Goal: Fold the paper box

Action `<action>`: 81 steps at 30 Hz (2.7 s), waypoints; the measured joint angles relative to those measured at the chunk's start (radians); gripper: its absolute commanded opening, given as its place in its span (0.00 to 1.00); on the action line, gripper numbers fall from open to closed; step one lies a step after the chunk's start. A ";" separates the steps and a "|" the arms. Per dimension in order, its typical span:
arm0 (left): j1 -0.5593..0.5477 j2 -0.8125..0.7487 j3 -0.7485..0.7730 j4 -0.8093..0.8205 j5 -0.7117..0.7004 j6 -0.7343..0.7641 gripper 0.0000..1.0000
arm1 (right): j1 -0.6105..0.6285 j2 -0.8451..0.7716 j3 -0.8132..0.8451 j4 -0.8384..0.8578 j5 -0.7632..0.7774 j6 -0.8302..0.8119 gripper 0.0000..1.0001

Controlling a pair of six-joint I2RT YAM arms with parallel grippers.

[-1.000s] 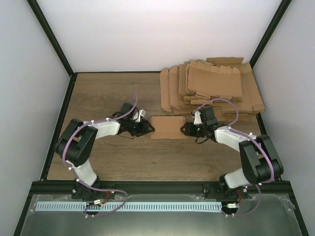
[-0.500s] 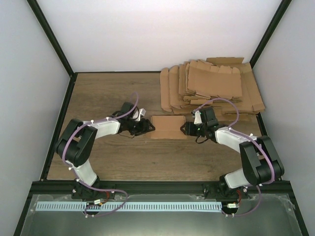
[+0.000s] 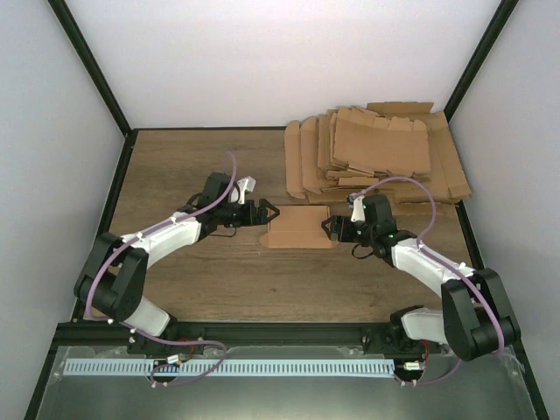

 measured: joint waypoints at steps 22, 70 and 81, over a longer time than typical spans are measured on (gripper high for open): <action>0.000 0.243 0.070 -0.005 -0.005 0.020 0.66 | 0.000 0.189 0.011 0.064 -0.029 0.034 0.88; -0.087 0.122 0.106 -0.159 -0.130 0.106 0.71 | 0.072 0.023 0.090 -0.201 0.090 -0.057 0.70; -0.043 0.142 0.106 -0.084 -0.089 0.067 0.83 | 0.062 0.105 0.140 -0.156 0.111 -0.039 0.76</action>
